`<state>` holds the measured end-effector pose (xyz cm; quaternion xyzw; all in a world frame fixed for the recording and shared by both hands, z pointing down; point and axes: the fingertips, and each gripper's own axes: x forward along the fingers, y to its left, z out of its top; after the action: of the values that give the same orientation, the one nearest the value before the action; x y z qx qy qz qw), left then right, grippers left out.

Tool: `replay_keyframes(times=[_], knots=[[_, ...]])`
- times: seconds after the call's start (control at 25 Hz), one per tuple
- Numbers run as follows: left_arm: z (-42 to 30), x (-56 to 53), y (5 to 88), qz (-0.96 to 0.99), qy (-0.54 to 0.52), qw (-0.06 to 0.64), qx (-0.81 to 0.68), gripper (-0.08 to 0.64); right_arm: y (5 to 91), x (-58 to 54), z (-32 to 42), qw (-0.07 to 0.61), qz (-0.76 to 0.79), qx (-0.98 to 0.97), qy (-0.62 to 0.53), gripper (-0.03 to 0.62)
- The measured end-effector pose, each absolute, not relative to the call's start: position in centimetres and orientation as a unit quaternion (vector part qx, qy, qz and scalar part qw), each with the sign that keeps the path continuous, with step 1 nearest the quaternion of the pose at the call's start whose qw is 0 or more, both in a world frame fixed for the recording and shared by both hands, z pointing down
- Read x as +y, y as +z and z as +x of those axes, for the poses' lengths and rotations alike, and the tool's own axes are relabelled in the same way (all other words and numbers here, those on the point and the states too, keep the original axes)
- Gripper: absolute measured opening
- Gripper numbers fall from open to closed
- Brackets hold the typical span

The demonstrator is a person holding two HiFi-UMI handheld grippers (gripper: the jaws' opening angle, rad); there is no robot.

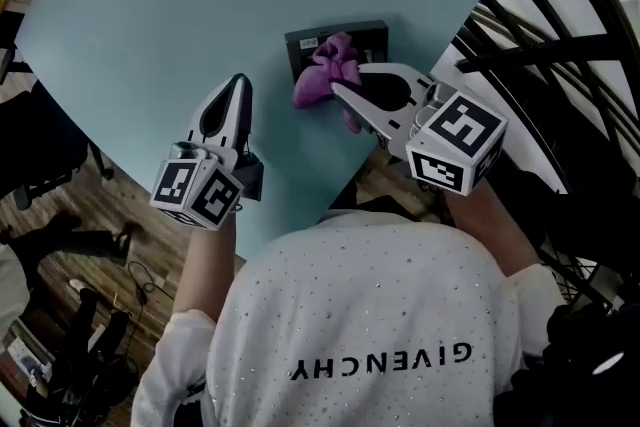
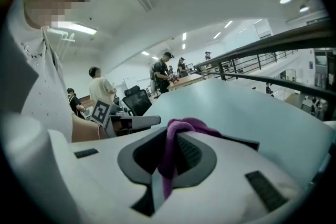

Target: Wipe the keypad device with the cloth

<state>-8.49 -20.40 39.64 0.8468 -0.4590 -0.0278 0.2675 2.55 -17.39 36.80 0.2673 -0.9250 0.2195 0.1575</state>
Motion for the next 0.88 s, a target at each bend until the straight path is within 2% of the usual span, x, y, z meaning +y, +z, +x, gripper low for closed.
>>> replay_keyframes(times=[0.36, 0.56, 0.68, 0.88], knots=[[-8.1, -21.0, 41.5, 0.835, -0.013, 0.304, -0.458, 0.002, 38.7, -18.9, -0.5, 0.179, 0.253, -0.929, 0.204, 0.025], [-7.6, -19.4, 40.3, 0.831, -0.035, 0.295, -0.471, 0.002, 39.8, -19.3, -0.1, 0.184, 0.281, -0.918, 0.210, 0.025], [-8.4, -19.4, 40.4, 0.823, -0.042, 0.288, -0.487, 0.002, 40.8, -20.4, -0.7, 0.197, 0.288, -0.915, 0.202, 0.025], [-10.7, -18.7, 41.0, 0.799, -0.033, 0.318, -0.510, 0.002, 41.0, -21.8, -1.7, 0.214, 0.316, -0.904, 0.194, 0.026]])
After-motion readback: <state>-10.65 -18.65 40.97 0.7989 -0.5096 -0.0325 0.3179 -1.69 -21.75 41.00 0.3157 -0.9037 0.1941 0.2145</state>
